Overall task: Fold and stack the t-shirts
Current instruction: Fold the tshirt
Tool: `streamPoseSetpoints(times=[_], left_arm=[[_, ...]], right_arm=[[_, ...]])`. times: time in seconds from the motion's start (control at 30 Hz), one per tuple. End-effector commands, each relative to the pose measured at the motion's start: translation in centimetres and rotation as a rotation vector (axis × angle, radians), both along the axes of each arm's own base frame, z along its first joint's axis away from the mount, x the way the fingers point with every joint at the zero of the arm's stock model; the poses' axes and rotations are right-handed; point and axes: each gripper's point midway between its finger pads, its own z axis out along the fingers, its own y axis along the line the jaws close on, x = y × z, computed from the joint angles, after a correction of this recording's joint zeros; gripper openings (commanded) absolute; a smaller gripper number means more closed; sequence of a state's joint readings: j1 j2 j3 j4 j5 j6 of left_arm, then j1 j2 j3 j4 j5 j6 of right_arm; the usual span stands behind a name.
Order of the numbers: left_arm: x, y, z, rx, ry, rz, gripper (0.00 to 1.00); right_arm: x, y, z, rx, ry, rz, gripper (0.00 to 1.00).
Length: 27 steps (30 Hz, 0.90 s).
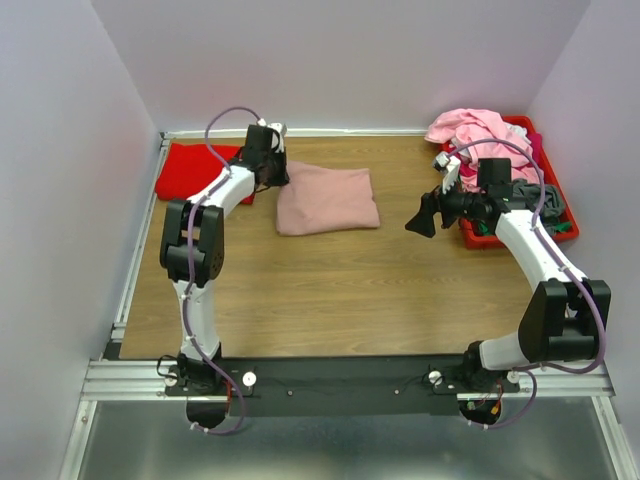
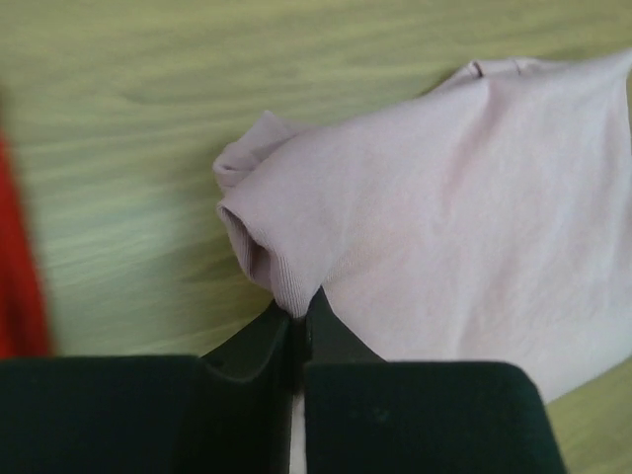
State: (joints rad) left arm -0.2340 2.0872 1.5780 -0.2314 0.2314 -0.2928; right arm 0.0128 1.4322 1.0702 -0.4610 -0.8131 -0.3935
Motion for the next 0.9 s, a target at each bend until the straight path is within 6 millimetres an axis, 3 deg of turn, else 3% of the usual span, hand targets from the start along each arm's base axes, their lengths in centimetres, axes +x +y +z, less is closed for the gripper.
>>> streamPoseSetpoints(times=[0.0, 0.47, 0.87], left_arm=[[0.7, 6.8, 4.1, 0.318, -0.085, 0.181, 0.0], [2.7, 12.7, 12.1, 0.624, -0.197, 0.343, 0.0], [3.1, 15.0, 16.4, 0.754, -0.254, 0.416, 0.0]], right_arm=[[-0.1, 0.0, 0.1, 0.006, -0.013, 0.004, 1.0], [-0.2, 0.1, -0.1, 0.016, 0.0, 0.011, 1.0], [-0.3, 0.2, 0.2, 0.027, 0.001, 0.011, 1.0]])
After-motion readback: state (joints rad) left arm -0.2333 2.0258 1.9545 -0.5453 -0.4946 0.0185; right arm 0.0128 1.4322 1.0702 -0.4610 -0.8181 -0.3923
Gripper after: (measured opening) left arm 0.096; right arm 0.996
